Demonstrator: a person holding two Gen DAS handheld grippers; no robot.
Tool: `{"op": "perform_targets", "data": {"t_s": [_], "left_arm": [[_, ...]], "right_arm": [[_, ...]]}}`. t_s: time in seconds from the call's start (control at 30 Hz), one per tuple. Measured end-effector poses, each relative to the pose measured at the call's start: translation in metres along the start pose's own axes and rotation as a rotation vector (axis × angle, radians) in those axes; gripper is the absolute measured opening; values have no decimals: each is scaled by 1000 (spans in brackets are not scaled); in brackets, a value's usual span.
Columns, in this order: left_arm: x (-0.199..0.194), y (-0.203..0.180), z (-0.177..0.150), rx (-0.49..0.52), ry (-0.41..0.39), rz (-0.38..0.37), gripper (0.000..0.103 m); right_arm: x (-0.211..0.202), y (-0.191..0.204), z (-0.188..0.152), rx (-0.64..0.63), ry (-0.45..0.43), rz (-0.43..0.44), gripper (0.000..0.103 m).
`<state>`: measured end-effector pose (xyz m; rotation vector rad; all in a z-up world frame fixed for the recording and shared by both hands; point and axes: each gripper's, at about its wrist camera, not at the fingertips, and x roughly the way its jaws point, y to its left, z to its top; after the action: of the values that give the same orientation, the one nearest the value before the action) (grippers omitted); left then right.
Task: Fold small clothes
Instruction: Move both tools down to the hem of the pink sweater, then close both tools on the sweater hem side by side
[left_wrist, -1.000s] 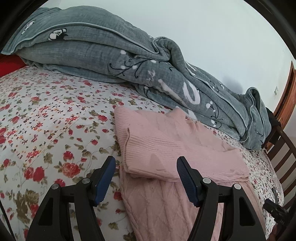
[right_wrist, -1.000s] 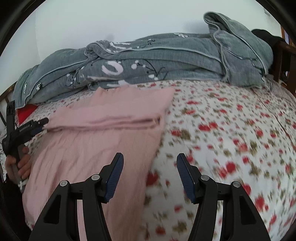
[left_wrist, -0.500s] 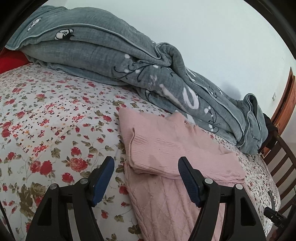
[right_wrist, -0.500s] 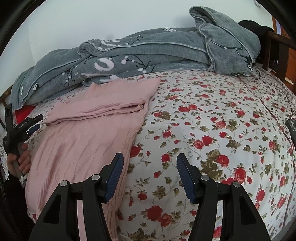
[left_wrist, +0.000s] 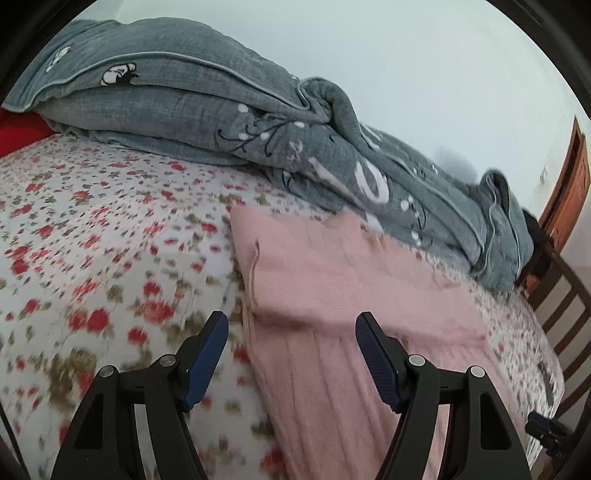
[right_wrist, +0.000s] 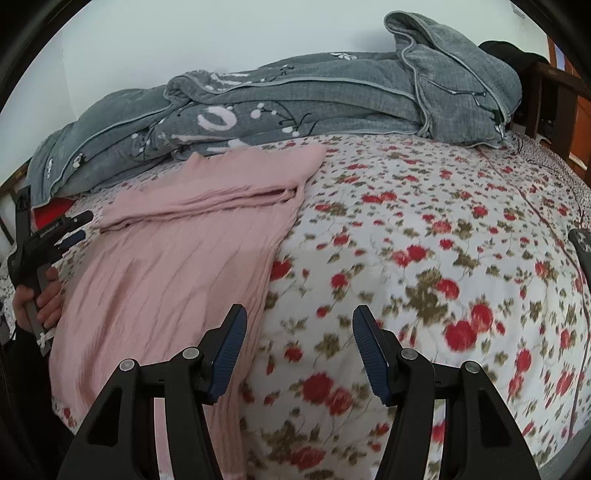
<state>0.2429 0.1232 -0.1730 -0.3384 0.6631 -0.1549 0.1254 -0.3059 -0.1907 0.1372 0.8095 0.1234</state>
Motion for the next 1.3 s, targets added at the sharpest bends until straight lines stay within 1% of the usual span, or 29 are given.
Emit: {"op": "perform_targets", "data": {"t_s": [0.1,0.2,0.3,0.37,0.43,0.5,0.53,0.57,0.6,0.63,0.67,0.7,0.73,0.77,0.8,0.83,0.87,0.9,0.97,1.03,1.07,1.13,1.2,1.3], "left_arm": [[-21,-6,-20,29,19,12,70],[-45,-11,-45,51,73,38,70],[-74,-20,-75,82,131,26,69],[-87,-23,-95,91,165,15,69],[-98,-25,-114,88,190,19,69],[-109,-28,-130,95,192,31,68],[-113,-28,-135,93,197,33,68],[-115,-30,-140,86,210,30,66],[-117,-31,-144,75,219,17,63],[-116,-32,-146,69,227,5,61],[-115,-34,-150,65,239,-6,56],[-113,-35,-152,60,243,3,49],[-110,-35,-154,44,244,34,47],[-111,-35,-155,34,237,45,45],[-112,-35,-155,18,239,51,36],[-113,-34,-154,10,244,49,25],[-114,-32,-153,-1,248,36,9],[-119,-29,-151,-13,238,13,8],[-130,-25,-148,-3,212,-6,8],[-139,-20,-145,12,193,8,7],[-140,-18,-145,16,193,10,7],[-139,-9,-148,-6,210,-1,7],[-135,-8,-151,-17,234,-12,7],[-131,-17,-154,12,244,-4,8]], "right_arm": [[-4,7,-12,-25,5,40,59],[-14,16,-24,-49,3,93,58],[-28,24,-37,-53,-12,154,57],[-33,29,-46,-51,-2,193,57],[-34,33,-56,-58,15,208,57],[-31,35,-66,-62,36,198,56],[-28,36,-72,-62,56,188,52],[-24,36,-76,-56,76,183,50],[-21,36,-81,-56,97,175,44],[-18,37,-86,-62,109,161,38],[-17,36,-90,-61,109,154,35],[-16,35,-93,-51,104,151,31],[-15,35,-94,-38,99,152,29],[-14,33,-95,-21,97,158,27],[-13,33,-95,-8,94,158,22],[-13,34,-95,1,96,163,15],[-13,34,-94,4,97,171,10],[-15,36,-93,-1,86,171,6],[-24,39,-90,-30,39,150,5],[-34,36,-88,-34,1,136,5],[-39,31,-88,-15,-4,146,5],[-41,23,-89,19,3,161,5],[-35,19,-91,47,30,167,5],[-28,23,-93,51,66,155,7]]}}
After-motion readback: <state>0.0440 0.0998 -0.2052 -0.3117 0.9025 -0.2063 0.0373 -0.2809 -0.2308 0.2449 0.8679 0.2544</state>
